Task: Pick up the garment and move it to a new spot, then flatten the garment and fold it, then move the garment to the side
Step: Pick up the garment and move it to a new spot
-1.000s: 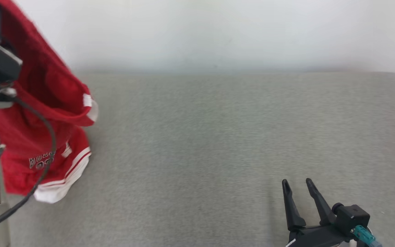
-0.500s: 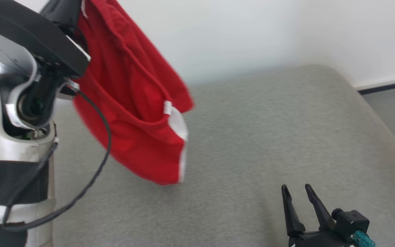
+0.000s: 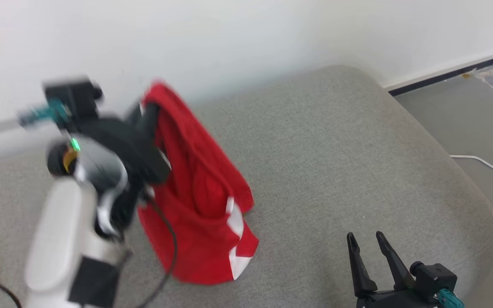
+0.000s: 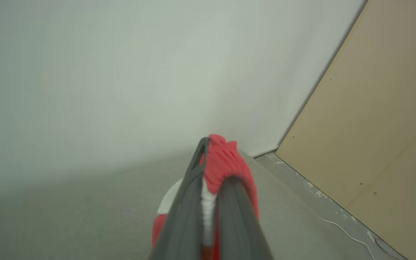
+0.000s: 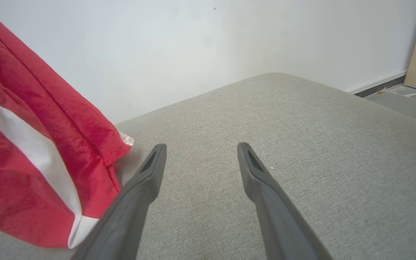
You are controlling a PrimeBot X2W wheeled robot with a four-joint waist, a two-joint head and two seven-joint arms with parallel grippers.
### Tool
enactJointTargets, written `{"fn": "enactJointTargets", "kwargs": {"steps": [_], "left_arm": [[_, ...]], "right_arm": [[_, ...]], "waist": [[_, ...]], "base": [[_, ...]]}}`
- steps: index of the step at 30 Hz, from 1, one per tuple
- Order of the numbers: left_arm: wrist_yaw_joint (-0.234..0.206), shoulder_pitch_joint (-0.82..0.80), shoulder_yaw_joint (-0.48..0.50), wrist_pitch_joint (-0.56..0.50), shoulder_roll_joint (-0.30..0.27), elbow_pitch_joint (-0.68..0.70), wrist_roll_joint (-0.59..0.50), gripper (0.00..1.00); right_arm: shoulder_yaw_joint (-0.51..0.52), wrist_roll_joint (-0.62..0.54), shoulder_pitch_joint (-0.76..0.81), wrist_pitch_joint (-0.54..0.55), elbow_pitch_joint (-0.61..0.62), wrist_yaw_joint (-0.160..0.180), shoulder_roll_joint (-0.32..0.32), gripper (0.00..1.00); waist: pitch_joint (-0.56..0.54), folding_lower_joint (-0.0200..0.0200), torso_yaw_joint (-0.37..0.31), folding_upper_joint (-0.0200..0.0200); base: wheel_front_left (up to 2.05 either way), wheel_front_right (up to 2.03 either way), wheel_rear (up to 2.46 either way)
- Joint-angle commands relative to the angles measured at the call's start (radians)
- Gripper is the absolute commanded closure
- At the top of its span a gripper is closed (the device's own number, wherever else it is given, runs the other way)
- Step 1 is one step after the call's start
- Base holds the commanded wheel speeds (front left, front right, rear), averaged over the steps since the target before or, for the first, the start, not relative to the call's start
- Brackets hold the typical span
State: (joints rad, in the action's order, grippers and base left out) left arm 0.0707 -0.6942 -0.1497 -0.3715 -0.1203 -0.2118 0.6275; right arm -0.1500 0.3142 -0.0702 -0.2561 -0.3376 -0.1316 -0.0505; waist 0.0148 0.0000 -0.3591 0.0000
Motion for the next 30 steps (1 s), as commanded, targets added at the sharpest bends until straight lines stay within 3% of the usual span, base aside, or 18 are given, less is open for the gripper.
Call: {"fn": "enactJointTargets", "kwargs": {"steps": [1,9,13,14,15,20,30], "left_arm": [[-0.004,0.062,-0.014,0.041,0.009,-0.038,-0.02,1.0],[-0.004,0.169,-0.109,0.207,0.049,-0.298,-0.097,1.0],[0.011,0.176,-0.161,0.241,0.06,-0.377,-0.095,1.0],[0.017,0.176,-0.177,0.253,0.063,-0.397,-0.09,0.73],[0.021,0.179,-0.19,0.266,0.065,-0.411,-0.084,0.02],[0.034,0.193,-0.242,0.352,0.069,-0.435,-0.05,0.0],[0.0,0.336,-0.244,0.485,0.024,-0.322,-0.075,0.0]], "right_arm": [[-0.004,-0.001,-0.005,-0.002,-0.001,0.002,0.0,0.0],[-0.03,-0.017,-0.019,0.017,0.012,0.002,0.0,0.0],[-0.037,-0.022,-0.016,0.025,0.017,0.002,-0.001,0.0],[-0.04,-0.024,-0.015,0.026,0.02,0.002,0.0,0.0],[-0.041,-0.026,-0.014,0.03,0.022,0.002,0.0,0.0],[-0.018,-0.036,0.001,0.042,0.039,0.002,0.0,0.0],[0.015,-0.04,0.039,0.065,0.071,0.002,0.0,0.0]], "waist": [[0.014,0.0,-0.001,0.0],[0.032,0.0,0.023,0.0],[0.037,0.0,0.035,0.0],[0.038,0.0,0.038,0.0],[0.039,0.0,0.042,0.0],[0.035,0.0,0.083,0.0],[-0.006,0.0,0.187,0.0]], "base": [[0.0,0.0,0.0],[0.0,0.0,0.0],[0.0,0.0,0.0],[0.0,0.0,0.0],[0.0,0.0,0.0],[0.0,0.0,0.0],[0.0,0.0,0.0]]}}
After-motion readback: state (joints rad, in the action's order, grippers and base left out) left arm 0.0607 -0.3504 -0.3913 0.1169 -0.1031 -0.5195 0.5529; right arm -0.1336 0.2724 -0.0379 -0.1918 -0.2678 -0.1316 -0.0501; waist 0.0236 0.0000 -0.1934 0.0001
